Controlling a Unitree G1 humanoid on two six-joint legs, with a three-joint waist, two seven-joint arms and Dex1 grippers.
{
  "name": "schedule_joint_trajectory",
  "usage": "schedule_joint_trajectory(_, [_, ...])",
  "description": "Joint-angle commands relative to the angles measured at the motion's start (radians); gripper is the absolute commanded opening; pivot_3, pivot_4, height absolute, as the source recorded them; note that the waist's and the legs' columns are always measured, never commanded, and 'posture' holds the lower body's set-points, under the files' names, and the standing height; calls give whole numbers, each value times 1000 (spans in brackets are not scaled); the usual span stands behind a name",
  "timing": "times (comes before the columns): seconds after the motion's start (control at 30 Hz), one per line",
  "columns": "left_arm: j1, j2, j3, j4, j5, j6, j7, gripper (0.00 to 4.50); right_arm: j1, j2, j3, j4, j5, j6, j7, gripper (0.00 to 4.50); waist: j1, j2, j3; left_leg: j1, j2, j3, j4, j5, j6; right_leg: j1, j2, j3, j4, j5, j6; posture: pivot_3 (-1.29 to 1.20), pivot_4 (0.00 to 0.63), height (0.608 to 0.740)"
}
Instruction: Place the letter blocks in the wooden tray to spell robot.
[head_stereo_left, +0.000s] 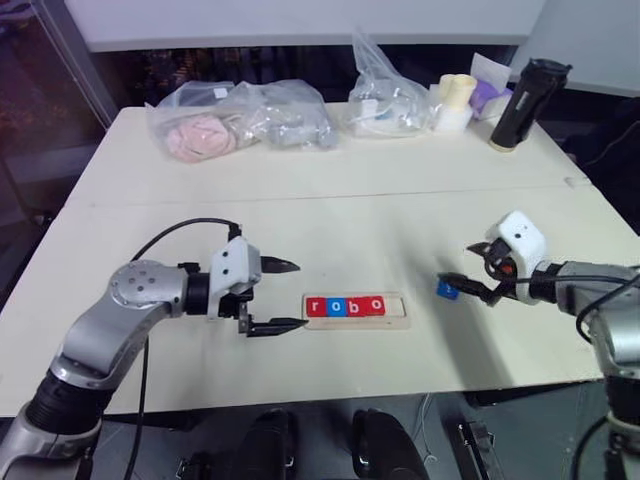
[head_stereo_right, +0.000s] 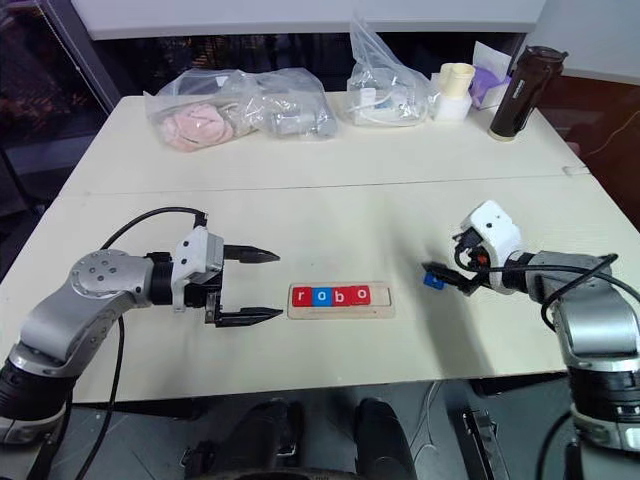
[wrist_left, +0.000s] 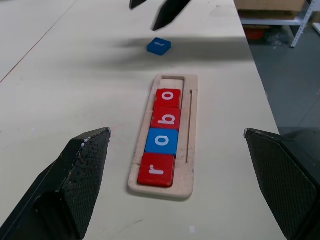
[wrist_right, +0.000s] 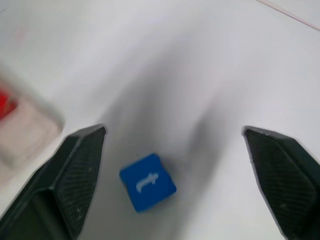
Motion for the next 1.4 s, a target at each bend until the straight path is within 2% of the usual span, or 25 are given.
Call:
schedule_joint_trajectory(0.03, [-15,-3,3,-5,-1,-21,-11,4500,9,112,-33,-208,-47,176,-222,4477,3,0,0,0,0,0,0,0,0,0,0,0,0,0,0,0,150,740])
schedule_joint_trajectory(0.17, [-25,-11,-8,5,0,-27,-23,4500,32,254,14,-330,-204,354,-504,4477,9,0,0,-3,-1,0,0,0,0,-3,0,-1,0,0,0,0,150,740])
schedule_joint_trajectory(0.3, [-37,-17,-17,16,3,-32,-34,4500,52,362,50,-401,-269,434,-634,4477,7,1,-1,-6,-2,1,0,0,0,-5,-1,-1,-1,0,0,0,150,740])
schedule_joint_trajectory(0.63, [-49,-14,-21,23,3,-31,-41,4500,38,495,91,-425,-265,445,-693,4477,-3,1,-1,-5,-1,1,0,1,1,-4,3,-1,0,0,0,0,150,740])
schedule_joint_trajectory(0.97, [-32,-11,-10,-2,-2,-19,-14,4500,46,587,35,-270,-257,384,-714,4477,-16,1,-1,-4,-1,1,1,1,1,-2,7,-3,0,0,1,0,150,740])
schedule_joint_trajectory(1.1, [-20,-7,-4,-17,-3,-15,-1,4500,32,610,13,-196,-249,345,-722,4477,-20,0,-1,1,0,1,1,1,1,2,7,-3,0,0,1,0,150,740])
schedule_joint_trajectory(1.2, [-10,-2,2,-25,-3,-14,6,4500,32,624,8,-190,-241,350,-723,3620,-19,0,-1,5,0,1,1,1,1,5,8,-3,0,0,1,0,150,740])
schedule_joint_trajectory(1.33, [-7,2,5,-28,-5,-13,14,4500,59,615,22,-231,-232,379,-713,1542,-15,0,-1,6,1,0,1,1,1,6,7,-3,0,0,1,0,150,740])
schedule_joint_trajectory(1.37, [-7,2,5,-28,-6,-13,15,4500,62,613,22,-236,-232,384,-712,1151,-15,0,-1,6,1,0,1,1,1,6,6,-3,0,0,1,0,150,740])
schedule_joint_trajectory(1.4, [-7,2,4,-27,-6,-13,15,4500,70,604,23,-246,-232,395,-709,1149,-15,0,-1,6,1,0,1,1,1,6,6,-3,0,0,1,0,150,740])
